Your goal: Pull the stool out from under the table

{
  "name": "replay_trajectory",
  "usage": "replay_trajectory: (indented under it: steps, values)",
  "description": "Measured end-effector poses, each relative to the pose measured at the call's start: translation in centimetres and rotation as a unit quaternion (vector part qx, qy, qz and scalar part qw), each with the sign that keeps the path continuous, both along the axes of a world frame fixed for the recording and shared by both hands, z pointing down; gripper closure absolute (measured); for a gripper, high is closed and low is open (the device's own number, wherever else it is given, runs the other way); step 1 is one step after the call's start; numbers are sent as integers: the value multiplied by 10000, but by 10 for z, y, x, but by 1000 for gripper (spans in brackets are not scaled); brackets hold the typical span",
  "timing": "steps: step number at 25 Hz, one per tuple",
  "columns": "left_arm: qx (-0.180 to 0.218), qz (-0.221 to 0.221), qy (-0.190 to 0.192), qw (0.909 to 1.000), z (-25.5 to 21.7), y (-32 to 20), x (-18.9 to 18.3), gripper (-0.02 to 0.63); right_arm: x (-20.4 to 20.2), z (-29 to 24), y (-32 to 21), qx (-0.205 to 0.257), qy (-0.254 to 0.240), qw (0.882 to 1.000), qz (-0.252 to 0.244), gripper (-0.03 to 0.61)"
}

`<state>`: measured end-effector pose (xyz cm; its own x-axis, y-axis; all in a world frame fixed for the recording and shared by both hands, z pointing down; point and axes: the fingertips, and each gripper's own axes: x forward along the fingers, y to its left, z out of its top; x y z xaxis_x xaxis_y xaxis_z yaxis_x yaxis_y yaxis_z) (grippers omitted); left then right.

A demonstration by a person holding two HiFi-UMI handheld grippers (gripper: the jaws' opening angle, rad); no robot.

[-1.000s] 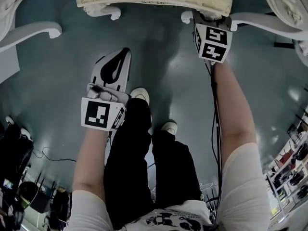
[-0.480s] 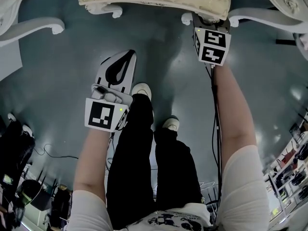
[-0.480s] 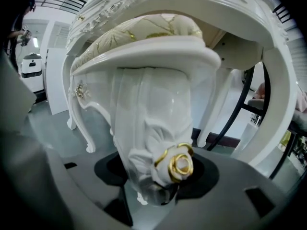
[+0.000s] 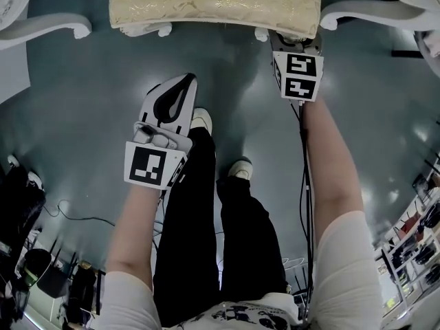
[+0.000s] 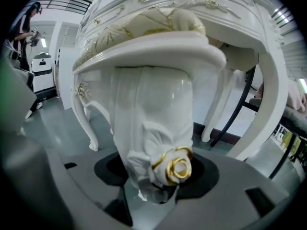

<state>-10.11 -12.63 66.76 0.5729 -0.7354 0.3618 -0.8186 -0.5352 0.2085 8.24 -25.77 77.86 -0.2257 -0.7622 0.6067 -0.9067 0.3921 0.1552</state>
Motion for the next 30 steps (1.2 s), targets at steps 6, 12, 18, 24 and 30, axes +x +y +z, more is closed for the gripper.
replay_trajectory:
  steps: [6, 12, 18, 24, 30]
  values:
    - [-18, -48, -63, 10000, -2, 29, 5, 597, -3, 2, 41, -126, 30, 9999, -82, 306]
    - [-89, -146, -60, 9998, -3, 63, 9, 597, -11, 0, 80, -219, -36, 9994, -264, 305]
    - [-107, -285, -15, 9995, -10, 101, 8, 597, -19, -1, 124, -313, -28, 9986, -434, 305]
    - [-225, -342, -85, 9991, -7, 136, 4, 597, -25, -1, 163, -420, -18, 9973, -602, 305]
    - [-329, -449, -91, 9984, -4, 140, 4, 597, -26, 1, 173, -570, 12, 9958, -721, 306]
